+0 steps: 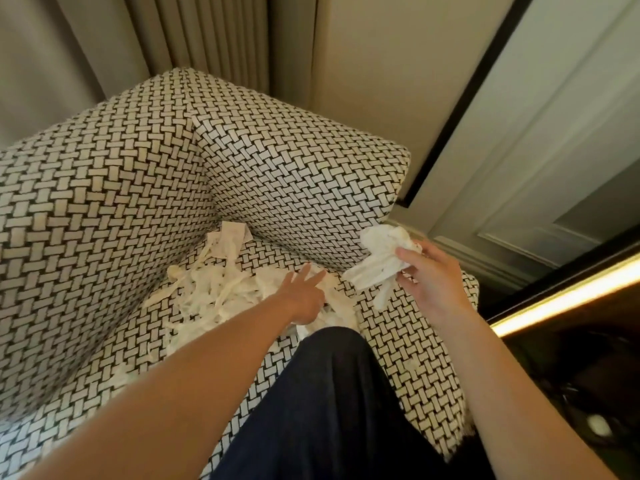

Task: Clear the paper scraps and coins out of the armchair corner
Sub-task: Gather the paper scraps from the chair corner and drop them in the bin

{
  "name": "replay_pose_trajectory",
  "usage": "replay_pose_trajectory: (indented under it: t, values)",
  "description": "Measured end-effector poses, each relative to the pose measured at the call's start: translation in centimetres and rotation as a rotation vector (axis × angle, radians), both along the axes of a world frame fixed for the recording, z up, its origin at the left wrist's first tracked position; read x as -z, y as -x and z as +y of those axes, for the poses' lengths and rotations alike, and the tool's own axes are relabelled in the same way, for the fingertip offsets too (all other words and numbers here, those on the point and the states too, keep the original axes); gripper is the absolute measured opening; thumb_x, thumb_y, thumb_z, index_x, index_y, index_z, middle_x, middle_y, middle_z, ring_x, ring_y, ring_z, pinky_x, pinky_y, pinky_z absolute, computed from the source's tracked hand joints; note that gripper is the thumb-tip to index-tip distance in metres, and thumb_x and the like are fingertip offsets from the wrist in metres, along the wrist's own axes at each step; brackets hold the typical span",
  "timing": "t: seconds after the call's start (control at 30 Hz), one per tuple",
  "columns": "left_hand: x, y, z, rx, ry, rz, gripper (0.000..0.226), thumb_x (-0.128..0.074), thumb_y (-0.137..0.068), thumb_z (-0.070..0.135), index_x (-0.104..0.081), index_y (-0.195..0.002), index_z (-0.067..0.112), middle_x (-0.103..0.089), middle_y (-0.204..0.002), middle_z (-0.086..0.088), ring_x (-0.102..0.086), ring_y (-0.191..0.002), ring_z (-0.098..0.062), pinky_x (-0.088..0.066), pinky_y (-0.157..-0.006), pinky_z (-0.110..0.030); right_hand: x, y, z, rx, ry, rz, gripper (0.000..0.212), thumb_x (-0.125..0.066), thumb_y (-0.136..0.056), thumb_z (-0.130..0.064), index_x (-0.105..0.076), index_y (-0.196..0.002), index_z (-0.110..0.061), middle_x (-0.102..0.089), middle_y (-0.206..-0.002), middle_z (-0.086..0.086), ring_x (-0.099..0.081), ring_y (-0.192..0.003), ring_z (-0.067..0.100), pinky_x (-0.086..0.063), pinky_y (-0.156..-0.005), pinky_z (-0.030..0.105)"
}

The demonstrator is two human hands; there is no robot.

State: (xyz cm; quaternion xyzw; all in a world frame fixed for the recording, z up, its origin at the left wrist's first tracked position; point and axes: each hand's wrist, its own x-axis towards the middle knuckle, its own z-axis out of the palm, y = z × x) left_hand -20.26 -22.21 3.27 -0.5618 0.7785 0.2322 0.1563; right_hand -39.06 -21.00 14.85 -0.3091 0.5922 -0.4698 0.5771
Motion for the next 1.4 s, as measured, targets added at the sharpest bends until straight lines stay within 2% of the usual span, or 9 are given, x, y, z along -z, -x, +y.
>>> replay_pose_trajectory:
  t: [0.17,0.4,0.43,0.5,0.57,0.8,0.97,1.13,1.4]
  values:
    - [1.1,1.2,-0.1,-0.144,0.062,0.035,0.047,-0.045,-0.094,0.016,-0.039,-0.141,0.016,-0.015,-0.157,-0.006,-0.004,-0.145,-0.030,-0.007,-0.118,-0.046,0.9,3.1,0.6,0.045,-0.039,-0.009,0.018,-0.058,-0.087,-0.001,-0.062,-0.101,-0.012,-0.066,-0.104,0.006,-0.065,-0.097,0.017,-0.055,-0.082,0.035]
    - [-1.6,4.2,-0.5,-0.362,0.209,0.428,0.038,-0.047,-0.093,0.012,-0.050,-0.131,0.020,-0.044,-0.139,-0.007,-0.035,-0.129,-0.025,-0.028,-0.109,-0.036,3.4,8.8,2.1,0.180,-0.110,-0.033,0.024,-0.058,-0.088,-0.002,-0.061,-0.110,-0.010,-0.063,-0.114,0.007,-0.061,-0.106,0.021,-0.051,-0.092,0.039]
    - [-2.2,5.1,-0.7,-0.377,0.190,0.493,0.036,-0.047,-0.093,0.011,-0.052,-0.128,0.019,-0.047,-0.135,-0.006,-0.044,-0.120,-0.022,-0.036,-0.101,-0.032,3.7,9.7,2.5,0.207,-0.121,-0.047,0.027,-0.058,-0.088,-0.003,-0.059,-0.115,-0.009,-0.062,-0.115,0.007,-0.061,-0.106,0.021,-0.051,-0.091,0.038]
    - [-3.3,6.9,-0.9,-0.425,0.118,0.632,0.032,-0.049,-0.093,0.009,-0.055,-0.124,0.018,-0.052,-0.124,-0.003,-0.055,-0.084,-0.012,-0.047,-0.069,-0.017,4.2,11.4,3.3,0.261,-0.143,-0.065,0.029,-0.058,-0.088,-0.004,-0.058,-0.117,-0.008,-0.062,-0.115,0.007,-0.061,-0.106,0.022,-0.051,-0.090,0.036]
    - [-4.2,9.6,-0.9,-0.471,0.029,0.742,0.030,-0.051,-0.092,0.007,-0.058,-0.119,0.018,-0.053,-0.114,-0.001,-0.047,-0.060,-0.004,-0.039,-0.044,-0.007,4.7,13.6,4.4,0.346,-0.173,-0.101,0.026,-0.059,-0.088,-0.004,-0.059,-0.113,-0.008,-0.062,-0.115,0.009,-0.061,-0.107,0.024,-0.050,-0.093,0.038]
    - [-4.4,21.1,1.1,-0.456,-0.273,0.845,0.033,-0.053,-0.092,0.010,-0.057,-0.123,0.020,-0.054,-0.118,-0.001,-0.052,-0.095,-0.010,-0.045,-0.073,-0.019,6.0,21.1,8.1,0.582,-0.250,-0.128,0.015,-0.059,-0.087,-0.002,-0.057,-0.092,-0.016,-0.060,-0.102,0.004,-0.059,-0.099,0.019,-0.047,-0.097,0.037]
    - [-4.3,27.1,3.1,-0.387,-0.447,0.861,0.032,-0.051,-0.093,0.011,-0.057,-0.122,0.025,-0.048,-0.129,-0.002,-0.045,-0.106,-0.011,-0.037,-0.078,-0.021,8.0,25.3,10.3,0.721,-0.351,-0.139,0.028,-0.061,-0.088,-0.005,-0.054,-0.114,-0.014,-0.056,-0.118,0.006,-0.056,-0.108,0.020,-0.047,-0.099,0.036]
    - [-4.0,29.7,4.7,-0.288,-0.590,0.823,0.039,-0.049,-0.095,0.013,-0.053,-0.131,0.026,-0.042,-0.144,-0.002,-0.035,-0.133,-0.017,-0.029,-0.098,-0.029,9.3,27.1,11.4,0.807,-0.405,-0.150,0.042,-0.060,-0.089,-0.006,-0.050,-0.130,-0.012,-0.053,-0.125,0.007,-0.054,-0.112,0.021,-0.047,-0.100,0.036]
    - [-3.3,29.2,5.2,-0.362,-0.537,0.769,0.034,-0.046,-0.095,0.010,-0.059,-0.125,0.018,-0.052,-0.134,-0.002,-0.043,-0.112,-0.009,-0.031,-0.089,-0.022,11.1,27.6,11.9,0.753,-0.450,-0.221,0.039,-0.053,-0.090,0.003,-0.049,-0.129,-0.006,-0.049,-0.132,0.014,-0.050,-0.121,0.027,-0.045,-0.099,0.034]
